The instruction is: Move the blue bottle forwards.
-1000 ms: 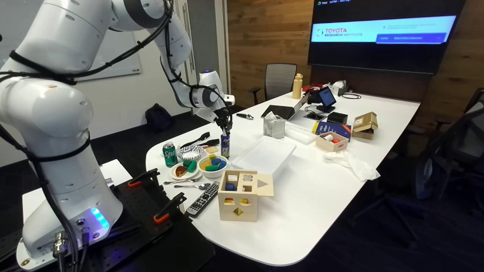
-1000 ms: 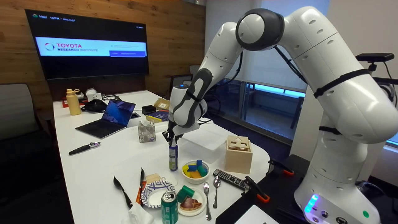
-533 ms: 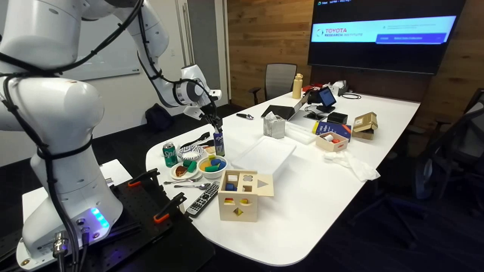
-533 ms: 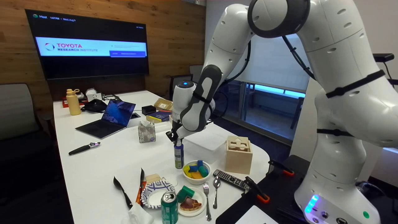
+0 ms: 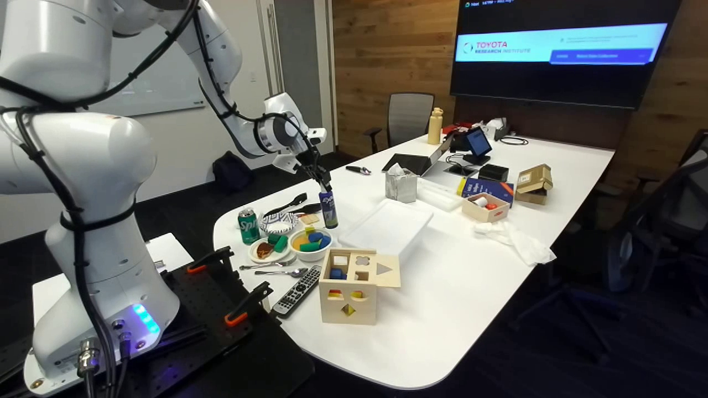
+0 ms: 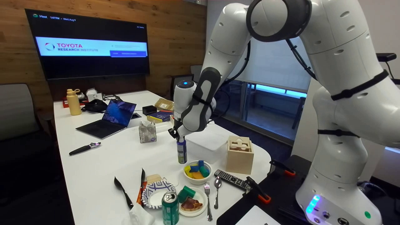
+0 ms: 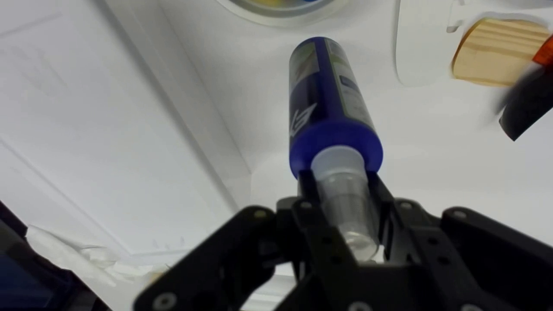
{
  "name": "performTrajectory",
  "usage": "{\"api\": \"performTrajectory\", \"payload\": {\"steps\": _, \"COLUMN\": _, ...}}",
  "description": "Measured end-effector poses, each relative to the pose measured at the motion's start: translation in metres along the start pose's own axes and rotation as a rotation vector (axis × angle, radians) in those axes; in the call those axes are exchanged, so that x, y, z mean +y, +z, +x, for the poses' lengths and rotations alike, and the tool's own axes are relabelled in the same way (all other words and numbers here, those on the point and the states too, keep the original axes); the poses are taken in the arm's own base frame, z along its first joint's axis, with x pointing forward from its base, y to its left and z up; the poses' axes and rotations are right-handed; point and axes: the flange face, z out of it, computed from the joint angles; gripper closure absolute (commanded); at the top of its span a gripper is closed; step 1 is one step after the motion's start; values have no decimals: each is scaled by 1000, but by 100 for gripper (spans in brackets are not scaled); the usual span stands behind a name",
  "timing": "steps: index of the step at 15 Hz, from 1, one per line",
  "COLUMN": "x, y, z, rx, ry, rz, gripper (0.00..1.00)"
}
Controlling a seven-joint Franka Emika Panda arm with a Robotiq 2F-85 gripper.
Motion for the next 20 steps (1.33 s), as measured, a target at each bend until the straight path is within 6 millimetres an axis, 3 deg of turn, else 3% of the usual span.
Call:
{"api": "performTrajectory", "payload": {"steps": 10, "x": 13, "y": 35, "z": 19, "rx": 3, "ry": 36, "rz": 98, "gripper": 92}}
{"api": "performTrajectory", "payload": {"steps": 11, "x": 13, "y": 39, "z": 22, "rx": 3, "ry": 38, "rz": 103, "gripper": 45}}
{"api": "performTrajectory", "payload": {"steps": 12, "x": 13, "y": 41, "z": 24, "rx": 3, "ry": 43, "rz": 106, "gripper": 43}}
{"api": "performTrajectory", "payload": {"steps": 18, "x": 6, "y": 47, "z": 39, "rx": 16, "ry": 46, "rz": 113, "gripper": 1}}
{"api": "performTrajectory", "payload": {"steps": 20, "x": 3, "y": 47, "z": 43, "rx": 22, "ry": 44, "rz": 115, "gripper": 0}}
